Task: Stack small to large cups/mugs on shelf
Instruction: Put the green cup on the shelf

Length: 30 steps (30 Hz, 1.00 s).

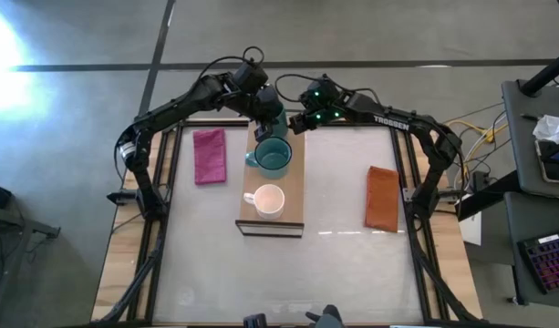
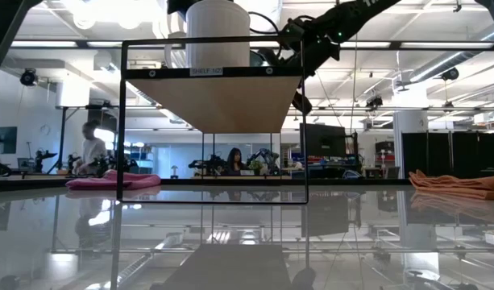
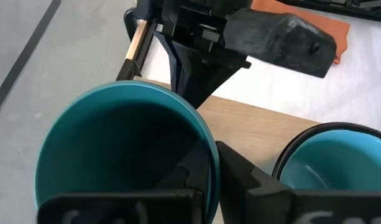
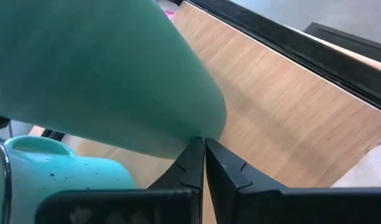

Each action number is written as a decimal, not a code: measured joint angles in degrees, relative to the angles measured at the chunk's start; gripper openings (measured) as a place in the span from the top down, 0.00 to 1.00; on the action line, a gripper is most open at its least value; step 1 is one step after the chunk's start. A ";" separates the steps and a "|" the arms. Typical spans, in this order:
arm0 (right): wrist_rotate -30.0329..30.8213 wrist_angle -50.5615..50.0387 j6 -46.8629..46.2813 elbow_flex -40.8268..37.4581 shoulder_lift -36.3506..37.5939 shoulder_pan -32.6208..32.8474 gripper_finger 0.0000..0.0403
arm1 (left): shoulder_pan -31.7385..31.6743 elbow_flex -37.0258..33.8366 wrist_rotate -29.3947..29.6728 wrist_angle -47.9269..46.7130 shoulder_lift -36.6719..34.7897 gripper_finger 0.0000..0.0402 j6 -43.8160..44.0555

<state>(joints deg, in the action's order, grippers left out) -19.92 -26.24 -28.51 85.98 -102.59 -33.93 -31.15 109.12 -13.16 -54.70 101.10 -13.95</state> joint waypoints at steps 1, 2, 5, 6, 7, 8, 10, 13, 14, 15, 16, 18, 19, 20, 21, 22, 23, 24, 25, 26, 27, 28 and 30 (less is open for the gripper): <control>0.00 0.06 0.00 -0.06 0.00 0.00 0.98 | 0.04 0.00 0.09 0.10 0.00 1.00 -0.01; 0.00 0.11 0.00 -0.10 0.00 0.00 0.98 | 0.12 0.00 0.11 0.16 0.00 1.00 0.01; 0.02 1.04 -0.04 -0.12 0.00 0.12 0.98 | 0.16 0.00 0.15 0.20 0.00 1.00 0.02; 0.04 1.37 -0.29 -0.12 0.00 0.17 0.98 | 0.26 0.00 0.17 0.18 0.00 1.00 0.04; 0.02 1.51 -0.50 -0.12 0.00 0.20 0.98 | 0.33 0.00 0.15 0.16 0.00 1.00 0.06; 0.02 1.56 -0.61 -0.12 0.00 0.27 0.98 | 0.44 0.00 0.17 0.16 0.00 0.99 0.06; 0.00 1.65 -0.61 -0.15 0.00 0.50 0.98 | 0.74 0.00 0.14 0.18 0.00 0.98 0.08; -0.02 1.91 -0.61 -0.37 0.00 1.03 0.98 | 1.13 0.00 -0.20 0.11 0.00 0.95 0.15; -0.04 2.08 -0.60 -0.46 0.00 1.20 0.98 | 1.23 0.00 -0.24 0.01 0.00 0.94 0.20; -0.04 2.40 -0.63 -0.61 0.00 1.40 0.98 | 1.25 0.00 -0.26 -0.13 0.00 0.93 0.49; -0.06 2.87 -0.78 -0.83 0.00 1.54 0.98 | 1.32 0.00 -0.29 -0.17 0.00 0.92 0.93; -0.11 3.37 -1.16 -1.21 0.00 1.79 0.98 | 1.34 0.00 -0.29 -0.17 0.00 0.90 1.42; -0.09 3.36 -1.23 -1.40 0.00 1.89 0.98 | 1.34 0.00 -0.28 -0.18 0.00 0.89 1.47; -0.08 3.35 -1.25 -1.50 0.00 1.95 0.98 | 1.34 0.00 -0.27 -0.20 0.00 0.88 1.57; -0.07 3.41 -1.27 -1.61 0.00 1.97 0.98 | 1.34 0.00 -0.25 -0.24 0.00 0.88 1.61; -0.07 3.37 -1.27 -1.69 0.00 1.97 0.98 | 1.34 0.00 -0.25 -0.24 0.00 0.88 1.61; -0.05 3.34 -1.27 -1.71 0.00 1.95 0.98 | 1.34 0.00 -0.23 -0.24 0.00 0.88 1.61; -0.04 3.34 -1.27 -1.73 0.00 1.95 0.98 | 1.33 0.00 -0.22 -0.25 0.00 0.88 1.61; -0.04 3.32 -1.27 -1.74 0.00 1.95 0.98 | 1.34 0.00 -0.20 -0.27 0.00 0.88 1.61; -0.03 3.32 -1.27 -1.74 0.00 1.95 0.98 | 1.35 0.00 -0.19 -0.30 0.00 0.88 1.63; -0.03 3.30 -1.27 -1.74 0.00 1.95 0.98 | 1.40 0.00 -0.07 -0.28 0.00 0.88 1.63; -0.02 3.30 -1.27 -1.71 0.00 1.95 0.98 | 1.50 0.02 0.00 -0.30 0.00 0.87 1.63; -0.02 3.26 -1.27 -1.67 0.00 1.95 0.98 | 1.58 0.02 0.12 -0.38 0.00 0.87 1.66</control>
<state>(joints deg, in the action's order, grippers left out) -19.94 -22.98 -29.78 84.31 -102.59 -31.99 -29.56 109.14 -13.04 -55.08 101.10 -12.29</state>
